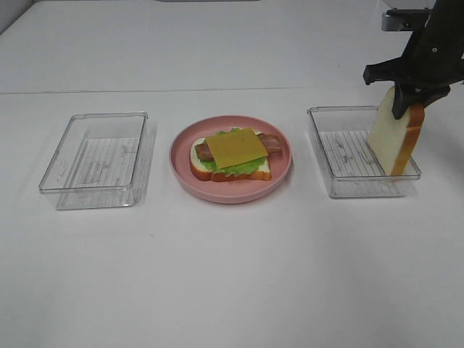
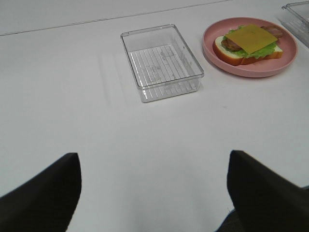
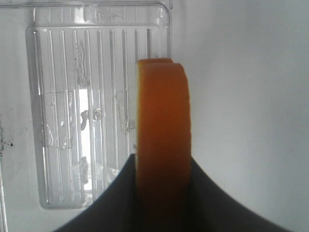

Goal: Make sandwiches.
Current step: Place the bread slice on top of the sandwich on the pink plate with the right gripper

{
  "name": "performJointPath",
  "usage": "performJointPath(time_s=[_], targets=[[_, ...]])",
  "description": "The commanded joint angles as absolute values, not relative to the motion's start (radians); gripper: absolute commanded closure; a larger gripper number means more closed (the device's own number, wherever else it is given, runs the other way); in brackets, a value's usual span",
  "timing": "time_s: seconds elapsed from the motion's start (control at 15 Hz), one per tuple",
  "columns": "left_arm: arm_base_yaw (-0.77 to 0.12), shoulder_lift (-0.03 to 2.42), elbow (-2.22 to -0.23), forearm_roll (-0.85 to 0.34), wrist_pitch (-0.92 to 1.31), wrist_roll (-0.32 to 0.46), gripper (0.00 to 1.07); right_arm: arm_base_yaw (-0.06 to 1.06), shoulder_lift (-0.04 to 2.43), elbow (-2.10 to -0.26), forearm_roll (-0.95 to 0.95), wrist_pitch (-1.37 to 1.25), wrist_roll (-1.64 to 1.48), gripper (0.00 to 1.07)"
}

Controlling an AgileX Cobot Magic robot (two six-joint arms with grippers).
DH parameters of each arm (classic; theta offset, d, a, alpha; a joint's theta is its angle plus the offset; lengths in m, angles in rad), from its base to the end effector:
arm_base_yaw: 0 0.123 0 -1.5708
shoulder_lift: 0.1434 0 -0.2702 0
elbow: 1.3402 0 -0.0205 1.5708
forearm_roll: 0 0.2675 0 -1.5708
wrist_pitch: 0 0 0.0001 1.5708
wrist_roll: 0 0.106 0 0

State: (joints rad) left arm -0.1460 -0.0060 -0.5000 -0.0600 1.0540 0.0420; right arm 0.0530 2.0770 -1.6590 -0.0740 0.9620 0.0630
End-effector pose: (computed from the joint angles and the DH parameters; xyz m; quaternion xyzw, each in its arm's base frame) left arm 0.0363 -0.0109 0.2795 0.0809 0.8457 -0.0573 0.5244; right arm 0.4519 0.0175 0.1689 -0.0118 0.9897 -0.0249 0.1401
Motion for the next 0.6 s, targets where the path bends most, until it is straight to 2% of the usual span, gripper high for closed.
performJointPath(time_s=[0.07,0.27,0.6], targets=[[-0.150,-0.026,-0.498,-0.063,1.045,0.043,0.28,0.047,2.075,-1.658,-0.083,0.975,0.057,1.07],[-0.150,-0.026,-0.498,-0.063,1.045,0.043,0.28,0.049,2.007,-1.658,-0.008,0.969,0.053,1.07],[-0.150,-0.026,-0.498,-0.063,1.045,0.043,0.28,0.049,1.960,-1.657,0.394,0.968,-0.134,1.07]])
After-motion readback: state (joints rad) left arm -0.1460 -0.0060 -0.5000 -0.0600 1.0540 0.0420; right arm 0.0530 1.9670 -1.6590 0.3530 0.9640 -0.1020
